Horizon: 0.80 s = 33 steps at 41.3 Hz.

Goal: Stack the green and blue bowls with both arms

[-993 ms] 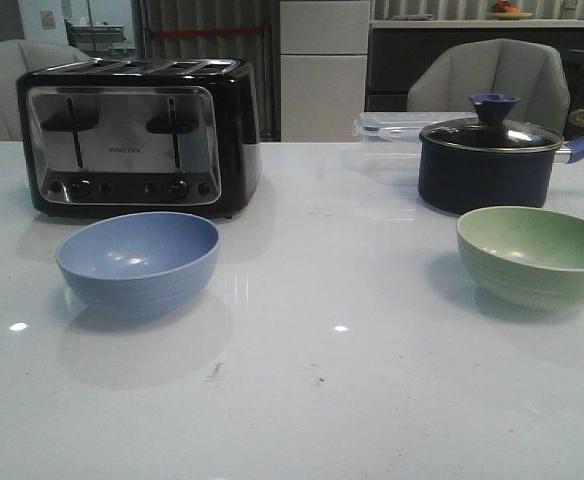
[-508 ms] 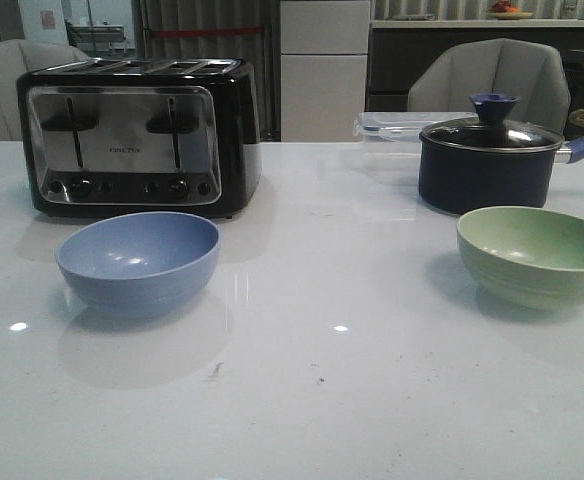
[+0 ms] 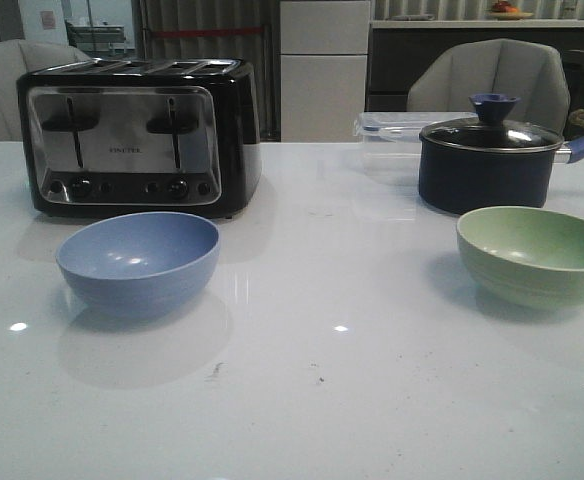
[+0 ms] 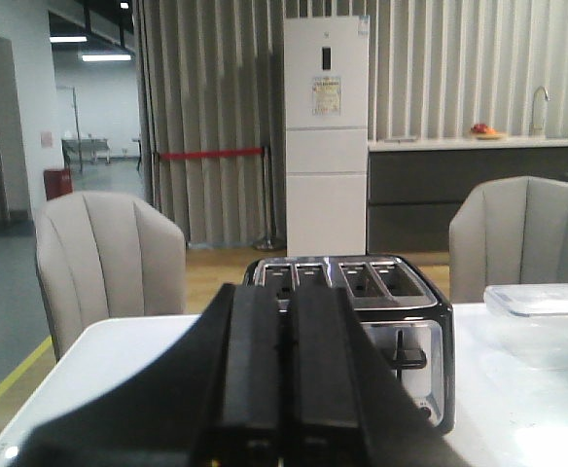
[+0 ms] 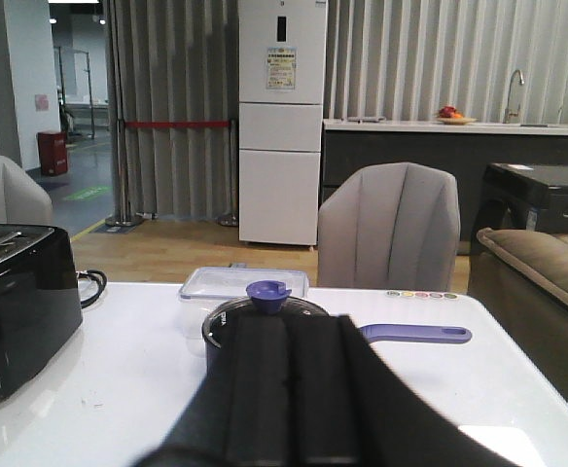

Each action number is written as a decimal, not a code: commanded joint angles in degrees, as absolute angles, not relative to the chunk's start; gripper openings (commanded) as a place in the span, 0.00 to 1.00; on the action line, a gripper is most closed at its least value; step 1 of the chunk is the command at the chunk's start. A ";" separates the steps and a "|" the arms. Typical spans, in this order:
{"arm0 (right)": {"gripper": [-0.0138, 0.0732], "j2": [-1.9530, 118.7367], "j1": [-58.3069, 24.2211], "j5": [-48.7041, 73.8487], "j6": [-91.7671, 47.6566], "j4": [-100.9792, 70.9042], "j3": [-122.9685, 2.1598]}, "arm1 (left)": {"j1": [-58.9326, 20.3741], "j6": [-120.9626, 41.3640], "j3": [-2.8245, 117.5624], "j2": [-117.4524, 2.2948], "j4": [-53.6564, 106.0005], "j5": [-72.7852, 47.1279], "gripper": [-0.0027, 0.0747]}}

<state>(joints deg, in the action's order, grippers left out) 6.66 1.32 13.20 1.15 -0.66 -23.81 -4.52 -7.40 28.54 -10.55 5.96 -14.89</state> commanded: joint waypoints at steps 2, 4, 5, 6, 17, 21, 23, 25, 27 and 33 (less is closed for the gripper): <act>0.22 14.32 1.50 14.91 1.29 0.00 -32.40 | -4.70 -7.28 37.55 -19.02 6.24 -19.29 0.16; 0.22 17.01 1.50 17.50 1.29 0.00 -34.81 | -4.70 -7.28 39.71 -21.76 6.24 -22.11 0.16; 0.22 18.14 1.50 18.98 1.25 0.00 -36.00 | -4.70 -7.28 40.56 -22.85 6.24 -23.21 0.16; 0.22 19.63 1.50 20.08 1.24 0.00 -36.80 | -4.70 -7.28 41.06 -23.86 6.24 -23.87 0.16; 0.22 31.74 1.50 26.63 1.24 0.00 -38.91 | -4.70 -7.28 41.25 -33.63 6.24 -27.61 0.16; 0.22 35.74 1.50 27.82 1.24 0.00 -38.91 | -4.70 -7.28 41.14 -36.03 6.24 -30.49 0.16; 0.22 37.64 1.50 27.82 1.24 0.00 -38.91 | -4.70 -7.28 41.03 -37.52 6.24 -30.61 0.16; 0.22 39.52 1.50 27.82 1.24 0.00 -38.91 | -4.70 -7.28 41.03 -38.84 6.24 -30.86 0.16; 0.22 41.41 1.50 27.93 1.24 0.00 -38.91 | -4.70 -7.28 41.03 -40.06 6.24 -31.68 0.16; 0.32 46.48 1.50 29.00 1.24 0.00 -38.91 | -4.70 -7.28 41.03 -43.13 6.24 -32.22 0.19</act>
